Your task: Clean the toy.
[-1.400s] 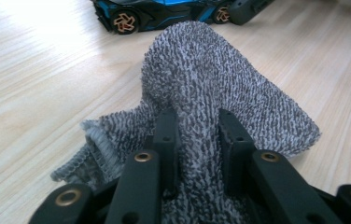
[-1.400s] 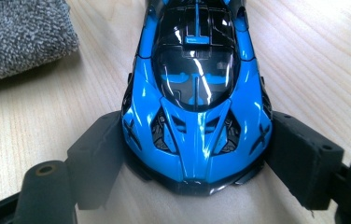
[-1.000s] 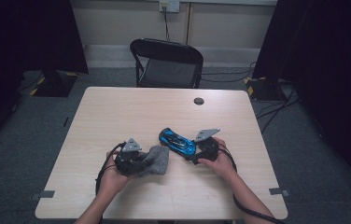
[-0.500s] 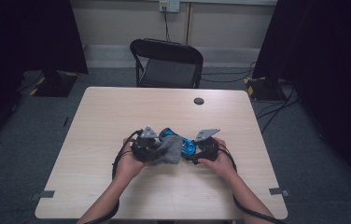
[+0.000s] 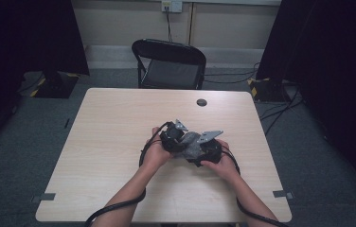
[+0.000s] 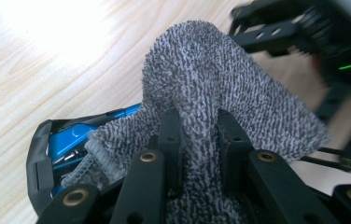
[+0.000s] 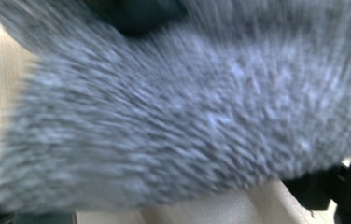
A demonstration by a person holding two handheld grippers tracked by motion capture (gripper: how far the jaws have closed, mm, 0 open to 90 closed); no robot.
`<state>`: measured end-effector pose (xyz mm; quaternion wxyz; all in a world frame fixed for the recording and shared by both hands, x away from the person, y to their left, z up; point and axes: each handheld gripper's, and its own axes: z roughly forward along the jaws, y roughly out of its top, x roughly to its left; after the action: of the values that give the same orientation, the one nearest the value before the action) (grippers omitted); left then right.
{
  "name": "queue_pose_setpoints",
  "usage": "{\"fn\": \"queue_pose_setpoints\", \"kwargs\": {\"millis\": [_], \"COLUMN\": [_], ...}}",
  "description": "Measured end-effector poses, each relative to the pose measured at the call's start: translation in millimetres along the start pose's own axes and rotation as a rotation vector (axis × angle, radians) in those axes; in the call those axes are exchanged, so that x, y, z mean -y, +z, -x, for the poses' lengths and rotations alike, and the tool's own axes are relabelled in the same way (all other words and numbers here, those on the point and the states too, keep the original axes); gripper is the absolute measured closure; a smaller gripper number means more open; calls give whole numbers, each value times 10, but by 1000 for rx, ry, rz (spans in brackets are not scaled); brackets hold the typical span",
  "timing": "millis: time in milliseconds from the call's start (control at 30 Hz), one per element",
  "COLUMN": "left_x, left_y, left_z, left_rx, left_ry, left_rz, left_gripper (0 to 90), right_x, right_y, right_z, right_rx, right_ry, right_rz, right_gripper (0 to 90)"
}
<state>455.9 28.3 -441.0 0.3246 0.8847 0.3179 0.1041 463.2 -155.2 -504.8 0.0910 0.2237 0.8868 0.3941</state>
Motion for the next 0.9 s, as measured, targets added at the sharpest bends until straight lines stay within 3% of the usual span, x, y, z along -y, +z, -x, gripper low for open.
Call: {"fn": "queue_pose_setpoints", "kwargs": {"millis": [67,167,333,367,533,600,667,733,800,900], "left_x": [-17,-44,-48,-62,-109,-123,-108,-100,-87,-85], "left_y": [68,77,62,44,49,63,72,73,96,118], "left_z": [32,58,45,18,52,55,24,27,72,107], "left_rx": [-23,-41,-52,-42,-22,-47,-65,-72,-48,-60], "left_ry": [39,60,50,9,15,38,11,19,30,51], "left_rz": [-28,-43,-28,-4,8,-10,-14,-25,-35,-40], "left_gripper": [752,752,751,751,750,749,749,750,747,741], "right_x": [0,-1,0,0,0,0,0,0,0,0], "right_y": [0,1,0,1,1,1,1,1,1,2], "right_z": [0,0,1,1,1,1,1,1,2,0], "right_rx": [-1,-1,-3,-3,-2,-2,-2,-2,-2,-2], "right_ry": [1,3,4,3,2,2,3,2,2,4], "right_rz": [0,0,-1,-1,0,0,0,0,0,1], "right_gripper": [230,230,230,230,230,230,230,230,230,230]}}
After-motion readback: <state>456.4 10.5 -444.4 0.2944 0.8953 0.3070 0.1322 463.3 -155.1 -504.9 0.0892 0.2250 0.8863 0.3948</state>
